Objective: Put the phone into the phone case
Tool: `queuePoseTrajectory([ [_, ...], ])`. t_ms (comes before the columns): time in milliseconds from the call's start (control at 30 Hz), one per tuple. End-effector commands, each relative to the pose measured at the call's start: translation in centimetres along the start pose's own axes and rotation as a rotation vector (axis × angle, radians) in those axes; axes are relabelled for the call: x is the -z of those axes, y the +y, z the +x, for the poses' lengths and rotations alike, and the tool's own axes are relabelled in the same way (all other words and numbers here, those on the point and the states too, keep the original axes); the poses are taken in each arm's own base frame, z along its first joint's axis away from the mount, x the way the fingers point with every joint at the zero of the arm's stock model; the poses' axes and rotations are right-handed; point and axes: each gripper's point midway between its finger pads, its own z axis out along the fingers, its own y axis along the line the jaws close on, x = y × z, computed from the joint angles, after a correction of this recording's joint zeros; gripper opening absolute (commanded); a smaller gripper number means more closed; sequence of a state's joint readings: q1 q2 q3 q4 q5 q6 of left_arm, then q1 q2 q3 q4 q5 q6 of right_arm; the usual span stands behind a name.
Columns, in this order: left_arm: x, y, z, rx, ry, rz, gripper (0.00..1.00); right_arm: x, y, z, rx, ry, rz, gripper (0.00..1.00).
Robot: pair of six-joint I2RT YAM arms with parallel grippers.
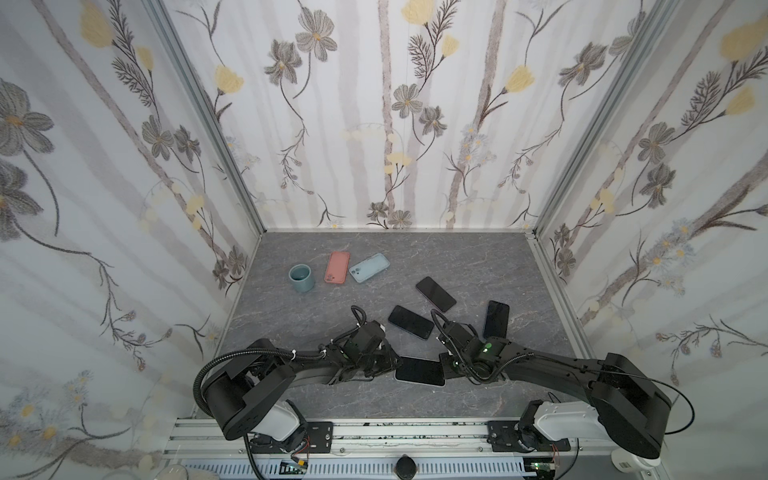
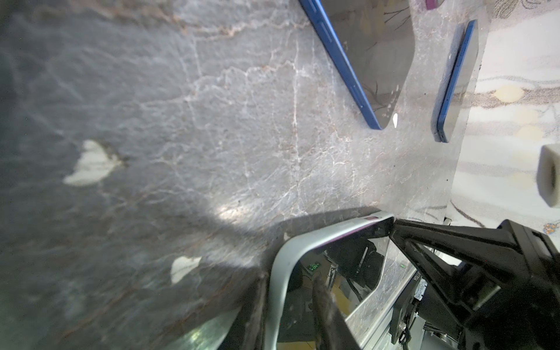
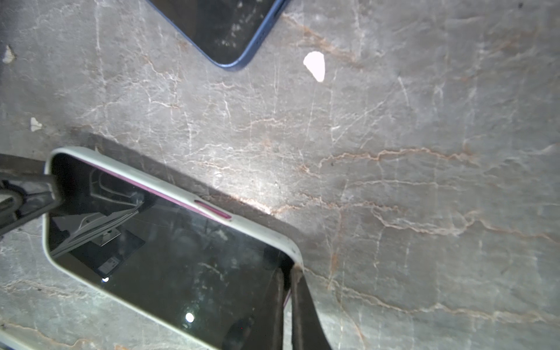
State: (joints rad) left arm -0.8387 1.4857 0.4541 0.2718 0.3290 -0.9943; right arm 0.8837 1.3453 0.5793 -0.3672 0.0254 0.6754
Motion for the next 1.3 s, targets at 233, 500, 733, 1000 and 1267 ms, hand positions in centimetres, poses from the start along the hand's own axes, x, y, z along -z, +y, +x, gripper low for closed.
queuePoseTrajectory([
  [233,-0.1,1.6,0.8,0.016,0.022,-0.056,0.29,-0.2,-0.3,1.9,0.043,0.098,0.050,0.09],
  [500,1.8,0.0,-1.8,-0.062,-0.085,-0.071,0.34,4.1,3.4,-3.4,0.122,-0.083,-0.045,0.17],
  [733,6.7,-1.9,-5.6,-0.179,-0.259,-0.085,0.40,9.6,7.6,-7.3,0.327,-0.281,-0.207,0.36],
  [1000,14.3,-5.5,-8.8,-0.513,-0.507,-0.070,0.60,12.6,10.4,-7.6,0.693,-0.391,-0.304,0.62],
  [1267,17.6,-7.8,-5.6,-1.032,-0.583,0.038,0.72,11.6,11.7,-3.8,1.024,-0.339,-0.404,0.74],
])
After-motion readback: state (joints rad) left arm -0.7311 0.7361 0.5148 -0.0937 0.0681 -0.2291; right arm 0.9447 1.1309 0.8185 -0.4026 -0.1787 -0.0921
